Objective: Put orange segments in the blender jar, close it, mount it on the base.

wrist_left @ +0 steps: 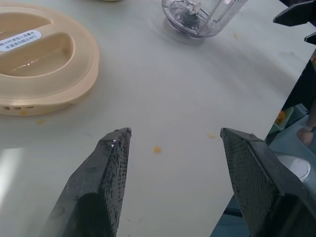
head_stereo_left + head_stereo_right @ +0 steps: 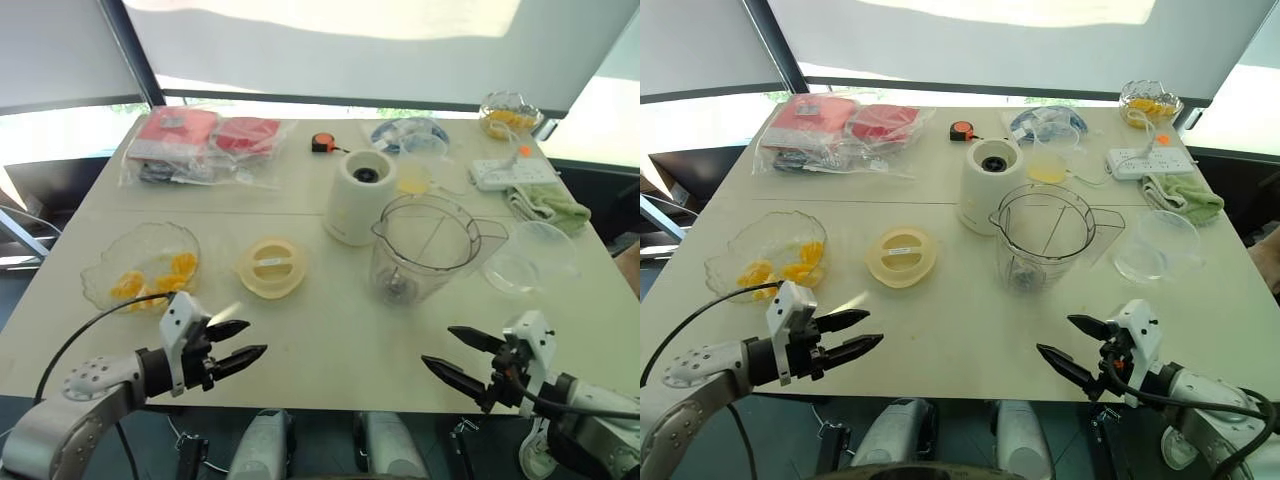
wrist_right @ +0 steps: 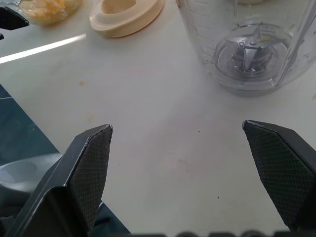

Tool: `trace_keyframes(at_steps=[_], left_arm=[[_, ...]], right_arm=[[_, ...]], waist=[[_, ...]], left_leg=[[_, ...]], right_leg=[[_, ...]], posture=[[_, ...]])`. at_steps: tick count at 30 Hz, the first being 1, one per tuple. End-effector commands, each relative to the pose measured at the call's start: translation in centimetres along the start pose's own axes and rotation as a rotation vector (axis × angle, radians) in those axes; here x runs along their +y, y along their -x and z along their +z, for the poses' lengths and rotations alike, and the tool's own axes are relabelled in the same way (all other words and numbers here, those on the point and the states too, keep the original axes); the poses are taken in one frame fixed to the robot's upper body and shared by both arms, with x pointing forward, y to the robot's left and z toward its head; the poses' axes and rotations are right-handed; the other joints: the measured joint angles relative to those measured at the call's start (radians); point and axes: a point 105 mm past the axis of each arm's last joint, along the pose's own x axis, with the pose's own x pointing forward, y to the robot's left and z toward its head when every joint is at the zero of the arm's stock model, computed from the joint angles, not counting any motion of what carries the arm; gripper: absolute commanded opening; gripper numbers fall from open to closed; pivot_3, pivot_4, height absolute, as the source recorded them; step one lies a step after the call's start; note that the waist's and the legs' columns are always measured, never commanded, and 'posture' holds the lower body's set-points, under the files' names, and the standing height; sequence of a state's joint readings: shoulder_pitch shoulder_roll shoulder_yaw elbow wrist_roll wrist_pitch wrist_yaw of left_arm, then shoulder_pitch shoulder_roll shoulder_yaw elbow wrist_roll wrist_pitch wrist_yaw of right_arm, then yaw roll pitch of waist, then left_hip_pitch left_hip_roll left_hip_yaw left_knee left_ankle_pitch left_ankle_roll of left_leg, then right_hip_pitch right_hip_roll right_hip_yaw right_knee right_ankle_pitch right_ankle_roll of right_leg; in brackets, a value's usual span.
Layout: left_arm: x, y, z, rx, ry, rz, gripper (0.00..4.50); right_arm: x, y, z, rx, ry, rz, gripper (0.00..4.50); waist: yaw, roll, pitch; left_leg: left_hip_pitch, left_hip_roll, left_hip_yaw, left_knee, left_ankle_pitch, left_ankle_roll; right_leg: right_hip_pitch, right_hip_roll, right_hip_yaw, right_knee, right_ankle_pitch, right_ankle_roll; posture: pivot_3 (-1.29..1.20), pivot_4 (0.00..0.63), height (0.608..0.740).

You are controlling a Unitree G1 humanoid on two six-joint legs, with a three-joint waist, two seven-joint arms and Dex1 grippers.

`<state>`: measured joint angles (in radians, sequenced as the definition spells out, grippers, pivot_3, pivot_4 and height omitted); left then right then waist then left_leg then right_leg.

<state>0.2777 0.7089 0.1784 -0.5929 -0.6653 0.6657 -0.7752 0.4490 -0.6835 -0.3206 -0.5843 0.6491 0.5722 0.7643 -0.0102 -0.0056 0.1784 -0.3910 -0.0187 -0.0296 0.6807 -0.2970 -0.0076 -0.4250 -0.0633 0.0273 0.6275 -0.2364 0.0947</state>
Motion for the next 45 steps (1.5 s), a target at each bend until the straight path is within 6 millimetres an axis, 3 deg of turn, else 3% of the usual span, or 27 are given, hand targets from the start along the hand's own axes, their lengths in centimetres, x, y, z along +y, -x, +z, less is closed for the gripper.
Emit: trace_keyframes(at_steps=[1, 21, 26, 31, 35, 38, 42, 45], left_arm=[[-0.3, 0.3, 0.9, -0.03, -0.036, -0.001, 2.99], [0.0, 0.2, 1.4, -0.078, -0.01, 0.043, 2.99], [0.6, 0.6, 1.7, -0.043, -0.081, 0.062, 2.99], [2.8, 1.8, 3.7, -0.046, -0.131, 0.123, 2.99], [4.8, 3.8, 7.6, -0.084, -0.165, 0.183, 2.99], [7.6, 5.7, 10.2, -0.086, -0.08, 0.298, 2.99], [12.0, 7.7, 10.3, 0.044, 0.065, 0.502, 2.99], [15.7, 8.2, 10.0, 0.088, 0.172, 0.69, 2.99]], right_arm=[[-0.1, 0.0, 0.6, -0.012, 0.032, 0.012, 4.43], [-0.3, -0.9, 1.0, -0.003, 0.069, 0.054, 4.43], [-0.3, -1.4, 1.1, 0.006, 0.086, 0.07, 4.43], [-0.1, -1.7, 2.0, 0.011, 0.096, 0.115, 4.43], [1.3, -1.7, 3.9, 0.011, 0.094, 0.206, 4.43], [2.4, -2.2, 5.8, -0.016, 0.087, 0.262, 4.43], [3.3, -3.1, 6.9, -0.027, 0.112, 0.286, 4.43], [3.7, -3.4, 7.2, -0.029, 0.127, 0.286, 4.43]], waist=[[0.0, 0.0, 0.0], [0.0, 0.0, 0.0], [0.0, 0.0, 0.0], [0.001, 0.0, 0.0], [0.0, -0.001, 0.001], [0.0, -0.002, 0.001], [-0.004, -0.005, 0.004], [0.001, -0.007, 0.005]], left_leg=[[0.0, 0.0, 0.0, 0.0, 0.0, 0.0], [0.0, 0.0, 0.0, 0.0, 0.0, 0.0], [0.0, 0.0, 0.0, 0.0, 0.0, 0.0], [0.0, 0.0, 0.0, 0.0, 0.0, 0.0], [0.0, 0.0, 0.0, 0.0, 0.0, 0.0], [0.0, 0.0, 0.0, 0.0, 0.0, 0.0], [0.001, 0.0, -0.001, 0.0, 0.0, 0.0], [0.0, -0.001, 0.0, 0.0, 0.0, 0.0]], right_leg=[[0.0, 0.0, 0.0, 0.0, 0.0, 0.0], [0.0, 0.0, 0.0, 0.0, 0.0, 0.0], [0.0, 0.001, 0.0, 0.0, 0.0, 0.0], [0.0, 0.001, -0.001, 0.001, 0.0, 0.0], [0.0, 0.001, -0.001, 0.001, 0.0, 0.0], [0.0, 0.002, -0.002, 0.001, 0.001, 0.0], [0.0, 0.005, -0.002, 0.002, 0.001, 0.001], [-0.001, 0.005, -0.002, 0.002, 0.001, 0.003]], posture=[[0.0, 0.15, 0.74], [0.0, 0.15, 0.74], [0.0, 0.15, 0.74], [0.0, 0.15, 0.74], [0.0, 0.15, 0.74], [0.0, 0.15, 0.74], [0.0, 0.15, 0.74], [0.0, 0.15, 0.74]])
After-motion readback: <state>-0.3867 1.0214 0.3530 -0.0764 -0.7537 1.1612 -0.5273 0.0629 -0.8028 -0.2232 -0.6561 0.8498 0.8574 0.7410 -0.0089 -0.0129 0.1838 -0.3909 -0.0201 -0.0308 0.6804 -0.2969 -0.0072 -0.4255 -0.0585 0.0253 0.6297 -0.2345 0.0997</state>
